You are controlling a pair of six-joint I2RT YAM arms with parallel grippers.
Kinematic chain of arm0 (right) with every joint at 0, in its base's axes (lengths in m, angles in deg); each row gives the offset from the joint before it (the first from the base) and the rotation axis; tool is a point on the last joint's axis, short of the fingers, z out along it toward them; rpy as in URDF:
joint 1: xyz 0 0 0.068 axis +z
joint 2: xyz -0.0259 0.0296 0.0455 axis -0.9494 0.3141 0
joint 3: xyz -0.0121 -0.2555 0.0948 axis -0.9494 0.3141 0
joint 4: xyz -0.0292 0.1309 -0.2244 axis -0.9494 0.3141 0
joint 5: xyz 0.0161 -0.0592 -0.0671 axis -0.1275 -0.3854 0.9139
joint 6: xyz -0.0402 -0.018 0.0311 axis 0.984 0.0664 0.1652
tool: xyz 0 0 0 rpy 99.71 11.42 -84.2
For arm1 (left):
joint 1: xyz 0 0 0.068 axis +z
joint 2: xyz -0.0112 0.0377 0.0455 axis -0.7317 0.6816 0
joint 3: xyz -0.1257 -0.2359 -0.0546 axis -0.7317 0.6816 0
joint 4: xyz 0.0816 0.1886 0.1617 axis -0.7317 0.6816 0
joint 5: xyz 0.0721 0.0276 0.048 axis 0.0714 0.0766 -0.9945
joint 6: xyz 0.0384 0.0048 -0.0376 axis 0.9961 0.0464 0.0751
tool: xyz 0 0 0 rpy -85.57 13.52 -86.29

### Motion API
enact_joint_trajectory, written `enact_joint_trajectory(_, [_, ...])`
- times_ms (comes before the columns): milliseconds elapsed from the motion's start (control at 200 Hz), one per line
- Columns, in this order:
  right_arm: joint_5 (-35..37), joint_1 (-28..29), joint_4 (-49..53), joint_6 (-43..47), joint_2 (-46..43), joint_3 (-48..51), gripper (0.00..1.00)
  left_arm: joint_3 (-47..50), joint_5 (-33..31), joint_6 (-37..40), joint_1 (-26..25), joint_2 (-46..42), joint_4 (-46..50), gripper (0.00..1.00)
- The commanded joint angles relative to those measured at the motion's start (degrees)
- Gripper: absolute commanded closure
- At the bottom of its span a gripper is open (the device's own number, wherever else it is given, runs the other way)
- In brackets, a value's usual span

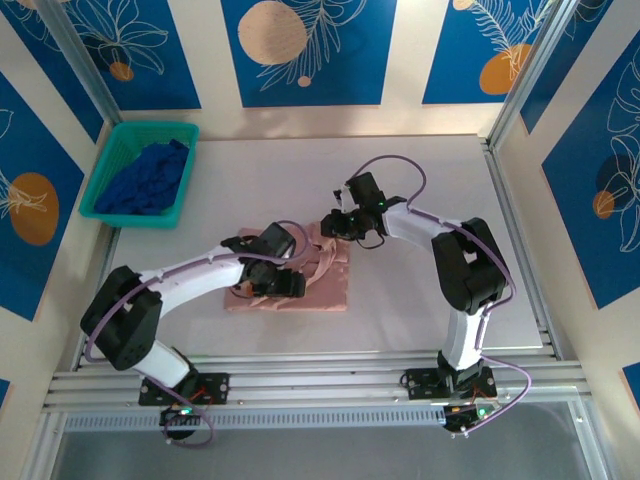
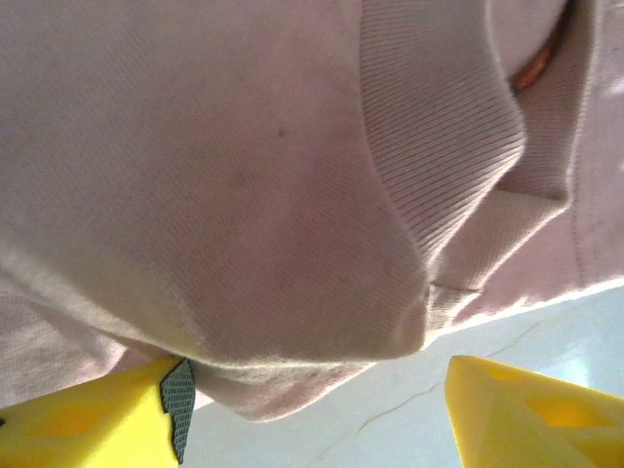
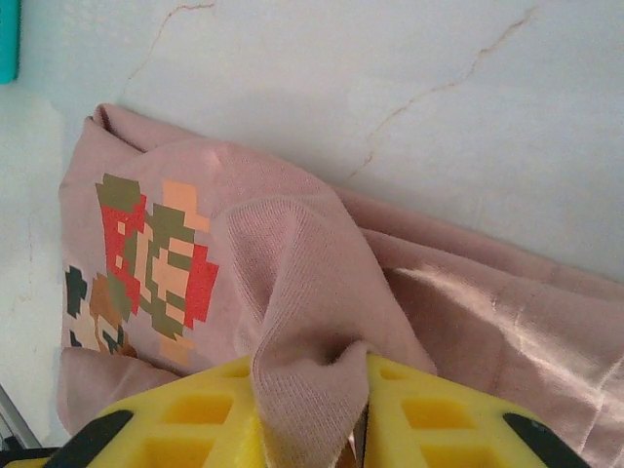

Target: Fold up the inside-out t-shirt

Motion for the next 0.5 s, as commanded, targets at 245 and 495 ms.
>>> enact_joint_trajectory(245, [-0.50, -0.64, 3.41, 2.17, 1.98, -2.23, 0.75, 3.11, -2.72, -0.49, -0.73, -2.06, 1.18, 0.22])
enact_joint_trajectory(495, [-0.63, -0.55, 3.93, 2.36, 1.86, -2.28, 0.76, 0.92, 2.04, -0.32, -0.69, 2.16, -5.44, 0.38])
